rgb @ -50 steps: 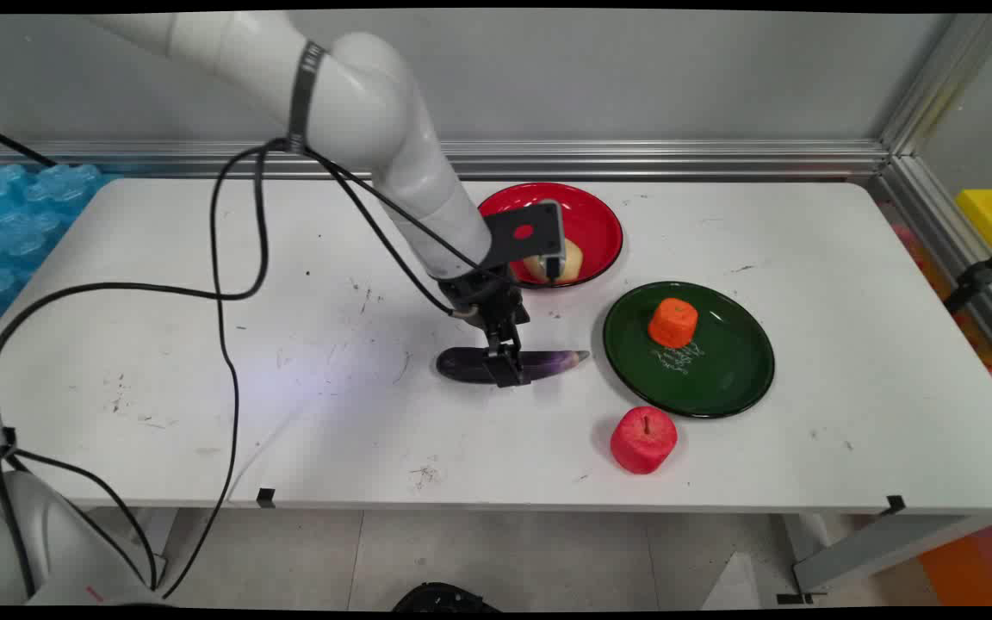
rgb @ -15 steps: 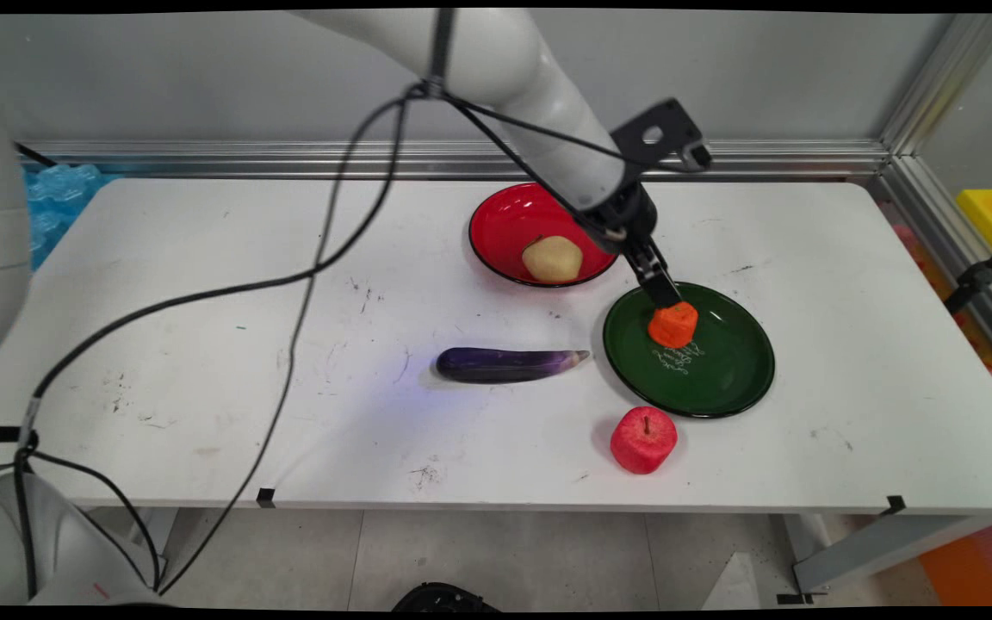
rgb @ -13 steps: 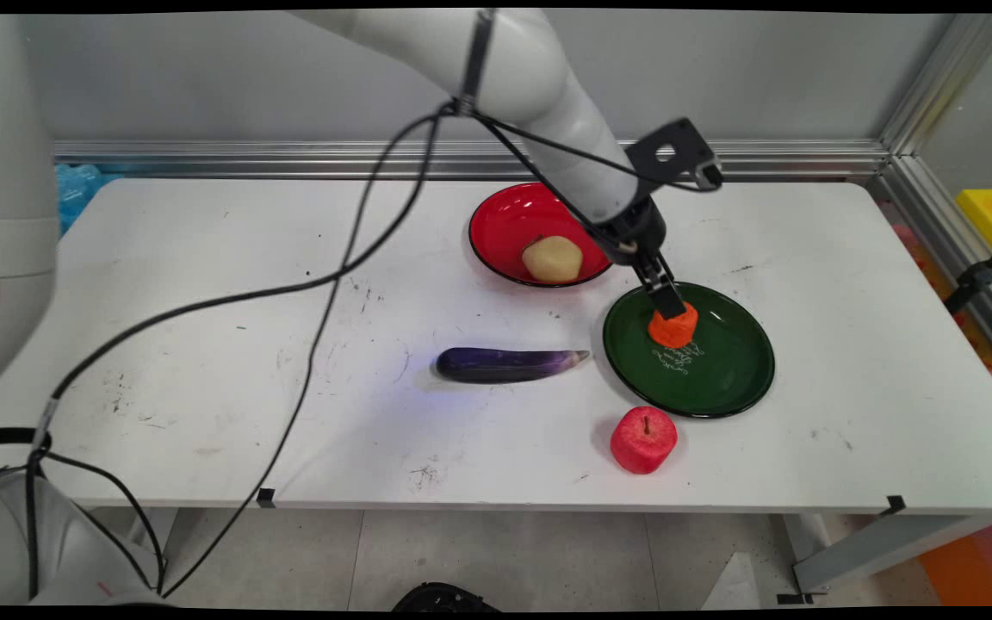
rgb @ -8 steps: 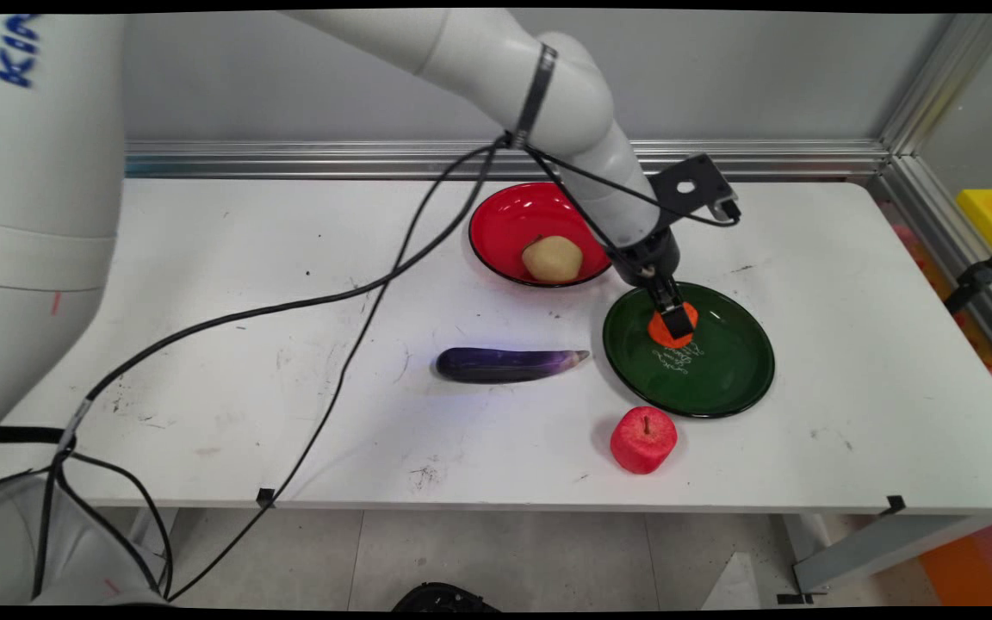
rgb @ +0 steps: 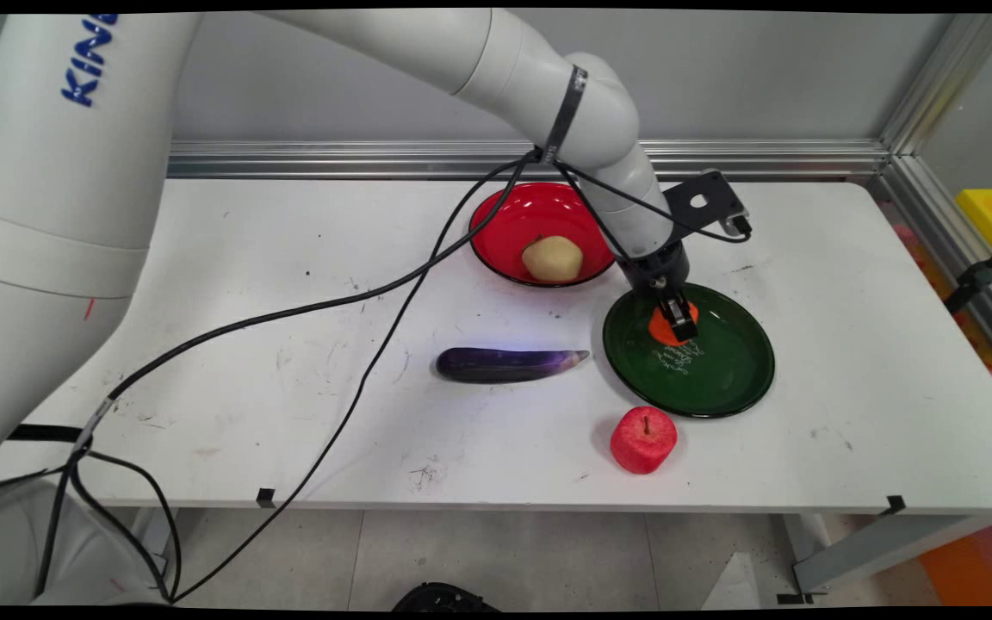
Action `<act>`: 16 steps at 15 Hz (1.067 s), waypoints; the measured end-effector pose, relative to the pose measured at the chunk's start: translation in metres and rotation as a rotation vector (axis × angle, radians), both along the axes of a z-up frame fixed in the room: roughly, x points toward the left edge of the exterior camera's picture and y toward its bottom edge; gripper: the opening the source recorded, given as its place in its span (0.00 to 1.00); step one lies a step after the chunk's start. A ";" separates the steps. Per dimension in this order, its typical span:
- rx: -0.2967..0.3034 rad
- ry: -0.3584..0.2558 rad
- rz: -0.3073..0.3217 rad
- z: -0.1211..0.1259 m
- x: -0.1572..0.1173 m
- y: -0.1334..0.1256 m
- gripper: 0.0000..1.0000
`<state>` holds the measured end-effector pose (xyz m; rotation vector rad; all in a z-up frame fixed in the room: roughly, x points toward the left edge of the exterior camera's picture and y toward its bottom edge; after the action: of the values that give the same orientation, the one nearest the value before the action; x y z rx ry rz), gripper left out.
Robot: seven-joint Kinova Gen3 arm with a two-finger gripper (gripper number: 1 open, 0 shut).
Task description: Place the picked object on the table
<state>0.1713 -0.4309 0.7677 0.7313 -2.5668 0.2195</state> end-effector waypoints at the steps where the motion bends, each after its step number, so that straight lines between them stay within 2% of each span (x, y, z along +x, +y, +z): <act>1: 0.003 0.000 -0.002 0.001 0.001 0.000 0.00; 6: 0.002 0.013 0.001 0.025 0.014 0.011 0.00; 10: -0.021 0.038 0.034 0.066 0.033 0.030 0.00; 13: -0.028 0.032 0.064 0.091 0.060 0.050 0.00; 16: -0.019 0.013 0.097 0.104 0.096 0.070 0.00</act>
<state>0.2677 -0.3612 0.8717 0.8483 -2.5156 0.2689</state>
